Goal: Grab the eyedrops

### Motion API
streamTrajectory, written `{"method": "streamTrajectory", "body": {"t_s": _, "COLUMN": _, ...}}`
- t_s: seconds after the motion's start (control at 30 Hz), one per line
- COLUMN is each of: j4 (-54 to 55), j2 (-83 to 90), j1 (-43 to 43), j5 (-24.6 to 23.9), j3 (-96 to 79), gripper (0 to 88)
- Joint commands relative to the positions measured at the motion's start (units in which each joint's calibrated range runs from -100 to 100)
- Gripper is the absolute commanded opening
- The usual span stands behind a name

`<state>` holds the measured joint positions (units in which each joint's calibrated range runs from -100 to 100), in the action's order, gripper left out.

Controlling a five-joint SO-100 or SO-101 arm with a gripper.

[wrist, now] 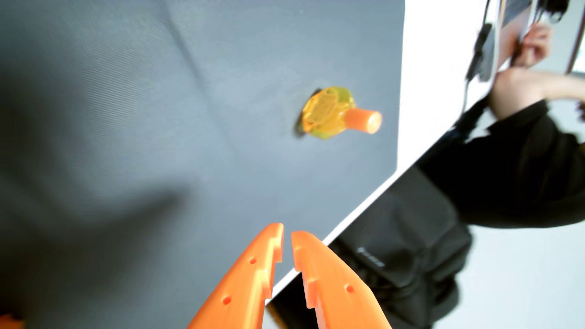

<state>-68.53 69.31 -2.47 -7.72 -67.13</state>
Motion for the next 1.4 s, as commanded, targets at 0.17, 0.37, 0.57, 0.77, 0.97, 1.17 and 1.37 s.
{"method": "streamTrajectory", "body": {"t_s": 0.17, "j4": -2.65, "j2": -19.75, "j1": 0.06, "j5": -2.05, "j3": 17.29, "gripper": 5.9}}
{"method": "streamTrajectory", "body": {"t_s": 0.37, "j4": -9.75, "j2": -39.12, "j1": 0.39, "j5": -4.40, "j3": 34.31, "gripper": 12.6}}
{"method": "streamTrajectory", "body": {"t_s": 0.57, "j4": -17.54, "j2": -50.07, "j1": 0.39, "j5": -8.54, "j3": 48.99, "gripper": 21.4}}
{"method": "streamTrajectory", "body": {"t_s": 0.77, "j4": -19.79, "j2": -57.04, "j1": 0.31, "j5": -12.20, "j3": 56.91, "gripper": 30.2}}
{"method": "streamTrajectory", "body": {"t_s": 0.97, "j4": -19.18, "j2": -62.98, "j1": 0.06, "j5": -17.12, "j3": 59.16, "gripper": 31.2}}
{"method": "streamTrajectory", "body": {"t_s": 1.17, "j4": -17.19, "j2": -72.49, "j1": -0.10, "j5": -17.54, "j3": 66.19, "gripper": 31.2}}
{"method": "streamTrajectory", "body": {"t_s": 1.37, "j4": -13.99, "j2": -84.30, "j1": -0.35, "j5": -17.54, "j3": 72.94, "gripper": 31.2}}
